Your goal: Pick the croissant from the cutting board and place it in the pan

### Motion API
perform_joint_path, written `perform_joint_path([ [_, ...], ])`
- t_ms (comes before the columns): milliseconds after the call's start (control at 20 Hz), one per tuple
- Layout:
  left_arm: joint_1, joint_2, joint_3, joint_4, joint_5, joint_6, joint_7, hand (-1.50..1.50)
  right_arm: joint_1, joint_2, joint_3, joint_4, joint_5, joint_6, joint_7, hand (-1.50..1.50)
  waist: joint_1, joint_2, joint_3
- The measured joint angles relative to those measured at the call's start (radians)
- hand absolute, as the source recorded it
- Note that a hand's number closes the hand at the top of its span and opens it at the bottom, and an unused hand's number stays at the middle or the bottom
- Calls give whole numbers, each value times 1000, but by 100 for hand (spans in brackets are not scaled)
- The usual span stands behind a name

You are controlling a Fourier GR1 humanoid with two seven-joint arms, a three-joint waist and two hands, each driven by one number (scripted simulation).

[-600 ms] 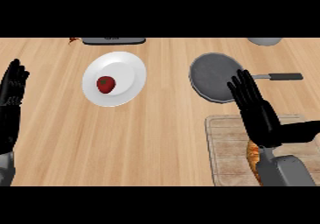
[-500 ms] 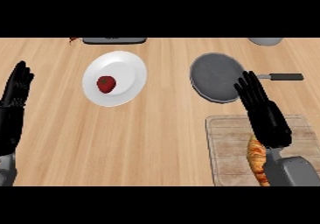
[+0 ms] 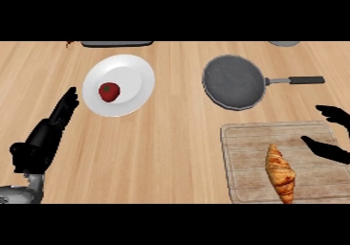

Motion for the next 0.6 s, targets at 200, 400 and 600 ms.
perform_joint_path([
  [200, -14, -19, -30, -14, 16, -24, 77, 0, 105, -10, 31, -62, 150, -151, 84, -150, 9, -12, 7],
  [400, -37, -34, -46, -2, 15, -39, 108, 0, 152, -68, 108, -138, 275, -109, 267, -150, 22, -14, 9],
  [600, -63, -44, -48, 7, 17, -46, 129, 0, 121, -139, 180, -230, 380, 25, 502, -150, 35, -14, 8],
])
